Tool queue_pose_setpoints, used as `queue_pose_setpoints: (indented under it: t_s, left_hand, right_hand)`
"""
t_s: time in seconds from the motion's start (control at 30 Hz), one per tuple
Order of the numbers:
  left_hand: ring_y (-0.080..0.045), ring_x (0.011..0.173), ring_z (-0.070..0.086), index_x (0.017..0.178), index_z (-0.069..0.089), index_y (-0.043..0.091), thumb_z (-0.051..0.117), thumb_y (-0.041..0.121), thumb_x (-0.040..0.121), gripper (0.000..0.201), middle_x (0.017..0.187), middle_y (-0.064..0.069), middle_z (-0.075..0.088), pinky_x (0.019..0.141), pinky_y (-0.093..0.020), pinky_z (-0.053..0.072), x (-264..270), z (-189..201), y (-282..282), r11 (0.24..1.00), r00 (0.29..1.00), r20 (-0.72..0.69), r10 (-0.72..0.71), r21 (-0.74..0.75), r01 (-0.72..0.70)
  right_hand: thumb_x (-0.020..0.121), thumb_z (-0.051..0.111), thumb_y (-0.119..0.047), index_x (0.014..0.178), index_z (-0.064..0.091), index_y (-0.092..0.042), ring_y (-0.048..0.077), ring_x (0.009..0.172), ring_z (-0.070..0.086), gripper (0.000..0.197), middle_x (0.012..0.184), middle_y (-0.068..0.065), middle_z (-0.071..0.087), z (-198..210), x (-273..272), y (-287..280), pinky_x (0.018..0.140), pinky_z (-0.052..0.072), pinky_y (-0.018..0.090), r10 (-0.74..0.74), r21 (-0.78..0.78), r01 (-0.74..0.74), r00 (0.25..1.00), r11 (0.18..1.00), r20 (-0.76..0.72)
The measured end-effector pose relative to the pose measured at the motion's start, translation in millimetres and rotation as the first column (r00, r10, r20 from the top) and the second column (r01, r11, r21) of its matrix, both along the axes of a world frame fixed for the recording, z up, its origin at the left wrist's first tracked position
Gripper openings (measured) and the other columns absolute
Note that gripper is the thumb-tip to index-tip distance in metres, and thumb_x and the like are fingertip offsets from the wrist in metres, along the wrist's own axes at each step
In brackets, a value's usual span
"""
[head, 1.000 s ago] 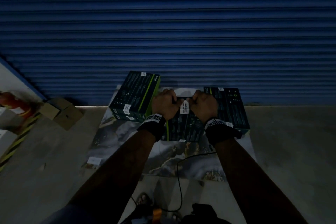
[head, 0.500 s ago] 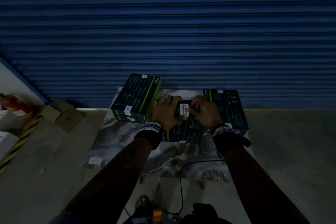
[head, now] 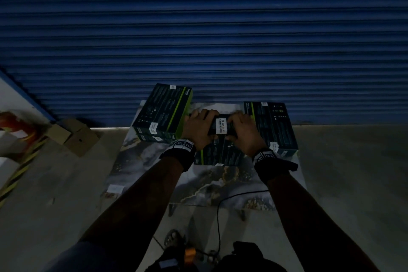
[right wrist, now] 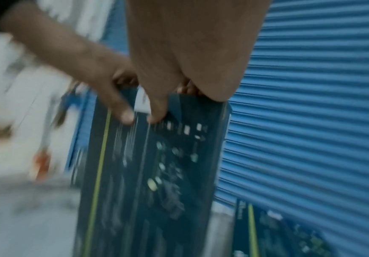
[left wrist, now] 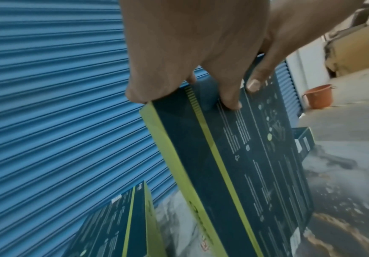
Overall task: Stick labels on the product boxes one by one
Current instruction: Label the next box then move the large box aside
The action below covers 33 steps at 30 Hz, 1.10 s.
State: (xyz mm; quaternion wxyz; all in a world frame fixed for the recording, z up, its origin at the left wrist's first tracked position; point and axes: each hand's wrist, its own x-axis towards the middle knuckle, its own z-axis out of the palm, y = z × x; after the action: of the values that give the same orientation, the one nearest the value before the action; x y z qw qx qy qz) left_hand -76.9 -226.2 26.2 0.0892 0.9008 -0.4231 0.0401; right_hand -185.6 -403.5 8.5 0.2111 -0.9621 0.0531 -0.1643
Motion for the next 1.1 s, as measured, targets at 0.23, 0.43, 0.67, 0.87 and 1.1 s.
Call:
queue_pose_setpoints:
  t_s: [0.23, 0.43, 0.67, 0.87, 1.1]
  left_hand:
    - [-0.035, 0.136, 0.038, 0.156, 0.03, 0.024, 0.064, 0.068, 0.085, 0.09, 0.152, -0.005, 0.04, 0.104, -0.05, 0.034, 2.0, 4.4, -6.5, 0.994, 0.999, -0.024, 0.04, 0.102, -0.037]
    - [-0.034, 0.134, 0.04, 0.15, 0.038, 0.027, 0.066, 0.068, 0.083, 0.083, 0.149, -0.004, 0.043, 0.103, -0.05, 0.036, 10.2, -0.1, -0.8, 0.997, 0.995, -0.067, 0.076, 0.007, -0.076]
    - [-0.021, 0.121, 0.058, 0.141, 0.053, 0.032, 0.069, 0.068, 0.084, 0.069, 0.14, 0.0, 0.059, 0.101, -0.033, 0.05, 45.1, -7.9, 44.0, 0.853, 0.862, -0.507, -0.014, -0.456, -0.254]
    - [-0.015, 0.12, 0.065, 0.129, 0.068, 0.028, 0.078, 0.03, 0.091, 0.039, 0.128, 0.008, 0.07, 0.107, -0.042, 0.05, 39.7, -10.5, 77.1, 0.618, 0.521, -0.811, -0.267, -0.559, -0.553]
    - [-0.027, 0.117, 0.068, 0.12, 0.074, 0.026, 0.075, 0.016, 0.091, 0.031, 0.126, -0.005, 0.073, 0.103, -0.047, 0.052, 34.4, -21.1, 110.1, 0.464, 0.391, -0.845, -0.365, -0.529, -0.71]
  right_hand:
    - [0.073, 0.084, -0.009, 0.113, 0.054, -0.013, 0.031, 0.107, 0.053, 0.051, 0.118, 0.013, 0.056, 0.0, -2.6, 4.7, 0.087, 0.051, 0.049, -0.027, 0.074, 0.025, 0.999, 0.997, 0.033]
    - [0.076, 0.084, -0.015, 0.129, 0.053, -0.008, 0.03, 0.117, 0.047, 0.062, 0.127, 0.013, 0.05, 3.4, -20.0, 7.9, 0.098, 0.046, 0.044, -0.201, 0.166, 0.17, 0.961, 0.971, 0.19]
    - [0.065, 0.074, -0.078, 0.144, 0.034, -0.017, 0.042, 0.129, 0.043, 0.108, 0.142, 0.018, 0.046, -13.4, -21.1, -17.7, 0.104, 0.044, 0.055, -0.317, 0.257, 0.326, 0.945, 0.91, -0.078]
    - [0.063, 0.063, -0.091, 0.149, 0.024, -0.048, 0.042, 0.141, 0.036, 0.104, 0.157, 0.01, 0.038, 6.8, 0.1, -46.4, 0.11, 0.029, 0.068, -0.319, 0.125, 0.352, 0.92, 0.927, -0.227]
    - [0.052, 0.059, -0.1, 0.146, 0.029, -0.047, 0.035, 0.137, 0.044, 0.113, 0.15, 0.005, 0.047, 0.8, 17.9, -86.3, 0.108, 0.043, 0.056, -0.146, 0.232, 0.214, 0.95, 0.949, -0.277]
